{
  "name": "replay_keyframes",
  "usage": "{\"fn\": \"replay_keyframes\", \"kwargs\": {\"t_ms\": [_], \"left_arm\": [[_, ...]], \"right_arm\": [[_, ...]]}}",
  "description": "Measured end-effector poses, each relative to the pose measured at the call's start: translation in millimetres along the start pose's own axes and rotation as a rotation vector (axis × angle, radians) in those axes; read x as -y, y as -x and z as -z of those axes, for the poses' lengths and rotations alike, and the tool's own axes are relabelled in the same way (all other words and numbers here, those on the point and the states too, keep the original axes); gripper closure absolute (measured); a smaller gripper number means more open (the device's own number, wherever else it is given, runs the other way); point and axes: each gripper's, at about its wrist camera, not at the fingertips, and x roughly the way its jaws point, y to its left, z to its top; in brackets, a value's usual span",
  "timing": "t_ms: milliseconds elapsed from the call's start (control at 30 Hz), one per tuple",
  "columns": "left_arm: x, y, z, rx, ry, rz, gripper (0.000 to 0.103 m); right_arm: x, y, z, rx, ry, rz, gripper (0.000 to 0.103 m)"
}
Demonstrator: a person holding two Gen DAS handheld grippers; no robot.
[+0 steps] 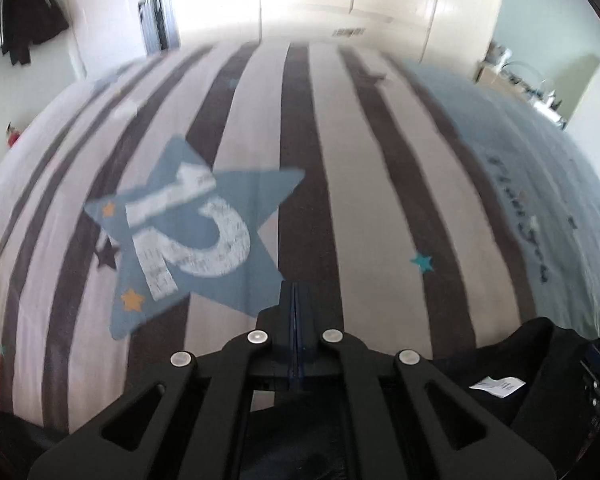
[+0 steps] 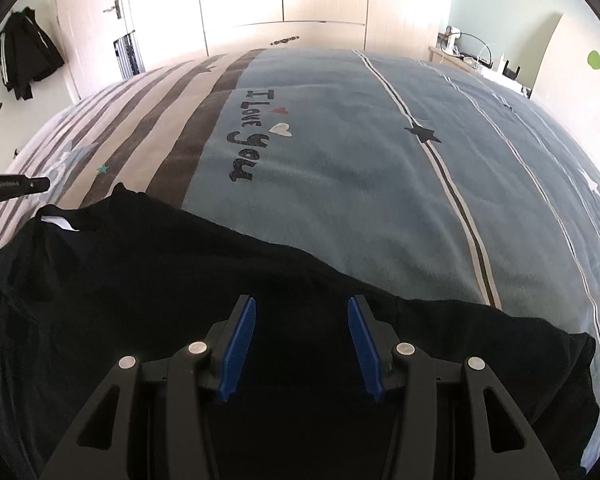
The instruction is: Fold clothes
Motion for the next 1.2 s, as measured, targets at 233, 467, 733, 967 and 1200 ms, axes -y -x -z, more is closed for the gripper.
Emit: {"fn": "replay_keyframes", "kwargs": {"t_ms": [233, 467, 733, 967, 1200], "left_arm": [[12.1, 14.1, 37.8, 0.009, -0.127, 0.099, 0.102], [35.9, 21.8, 44.2, 0.035, -0.252, 0.092, 0.081], [37.9, 0.3, 33.6, -0.013, -0.264, 0.064, 0.098], [42.0, -9.6, 30.1, -0.024, -0.246, -0.018, 0.101], [12.4, -22.3, 9.3, -0.026, -0.090, -0.110, 0.103]], "right_arm": [[-46.3, -0.7, -23.3, 0.035, 0.031, -0.078, 0.059], [-94.2, -14.6, -55.5, 0.050, 0.065, -0.062, 0.056], [-109.2, -38.0, -61.7, -0.013, 0.093, -0.011, 0.054], [-114.0, -53.2, -64.4, -0.047, 0.138, 0.012, 0.073], [-119.8, -63.1, -72.6, -0.043, 0.164, 0.059, 0.084]]}}
